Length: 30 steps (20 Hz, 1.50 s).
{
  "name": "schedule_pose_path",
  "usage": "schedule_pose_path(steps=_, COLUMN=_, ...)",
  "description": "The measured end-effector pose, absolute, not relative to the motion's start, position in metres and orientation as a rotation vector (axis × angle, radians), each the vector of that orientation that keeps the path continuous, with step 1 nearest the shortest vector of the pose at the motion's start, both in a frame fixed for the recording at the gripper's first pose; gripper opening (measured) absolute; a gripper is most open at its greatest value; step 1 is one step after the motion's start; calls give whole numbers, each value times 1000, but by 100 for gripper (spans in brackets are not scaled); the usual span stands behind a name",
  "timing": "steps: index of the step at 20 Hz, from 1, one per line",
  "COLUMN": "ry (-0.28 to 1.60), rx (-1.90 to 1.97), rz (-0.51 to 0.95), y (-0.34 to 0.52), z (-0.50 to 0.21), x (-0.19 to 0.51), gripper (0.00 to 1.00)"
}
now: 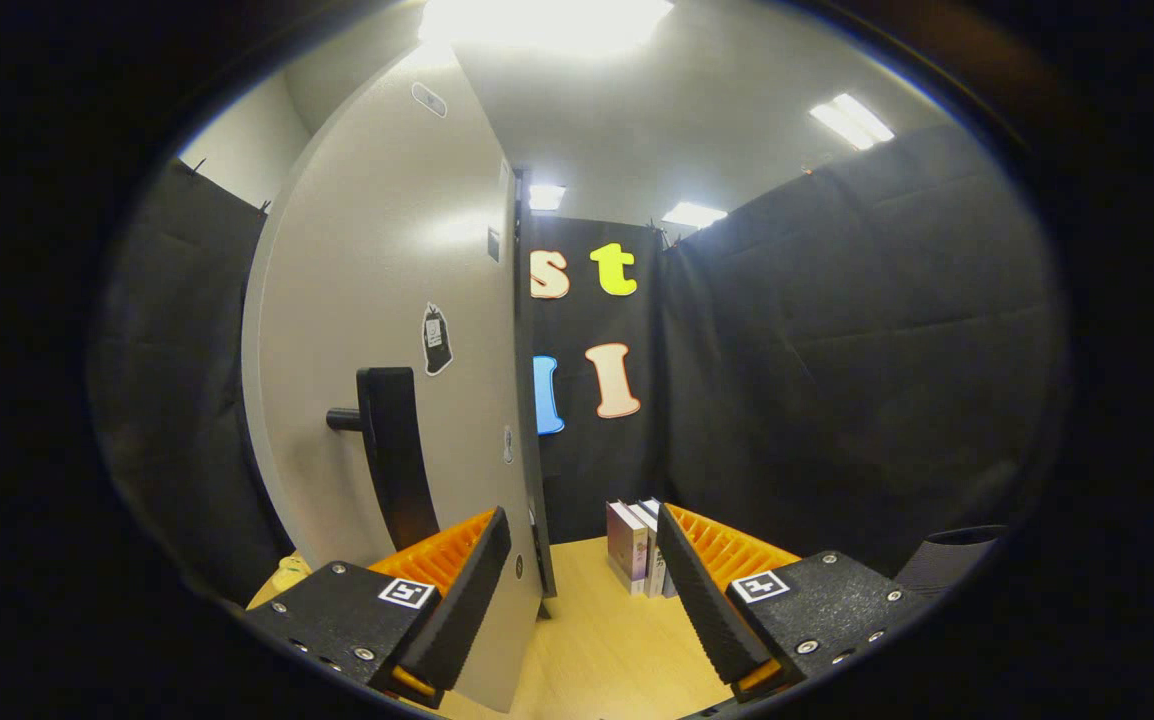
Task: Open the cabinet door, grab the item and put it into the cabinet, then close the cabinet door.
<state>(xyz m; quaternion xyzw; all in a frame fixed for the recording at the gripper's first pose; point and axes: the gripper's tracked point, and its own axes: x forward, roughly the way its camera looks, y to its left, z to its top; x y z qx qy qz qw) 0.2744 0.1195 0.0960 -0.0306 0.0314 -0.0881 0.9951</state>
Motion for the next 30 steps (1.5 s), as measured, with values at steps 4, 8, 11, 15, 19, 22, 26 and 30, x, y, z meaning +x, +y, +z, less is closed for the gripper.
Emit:
schedule_pose_path(steps=4, ry=68, rx=-57, rz=-121, y=145, z=93, x=281, gripper=92)
schedule_pose_path(steps=8, ry=66, rx=-57, rz=-70, y=168, z=91, x=288, gripper=92)
schedule_pose_path(steps=11, ry=60, rx=-53, rz=-38, y=185, z=88, x=294, gripper=92)
schedule_pose_path(steps=15, ry=62, rx=-40, rz=12, y=208, z=85, x=304, gripper=92)
schedule_pose_path(steps=19, ry=72, rx=-2, rz=78, y=238, z=80, x=317, gripper=93)
schedule_pose_path(steps=22, ry=86, rx=27, rz=133, y=263, z=78, x=328, gripper=94)
schedule_pose_path(steps=26, ry=93, rx=42, rz=171, y=286, z=77, x=348, gripper=94)
schedule_pose_path(steps=30, ry=120, rx=38, rz=197, y=302, z=66, x=355, gripper=94)
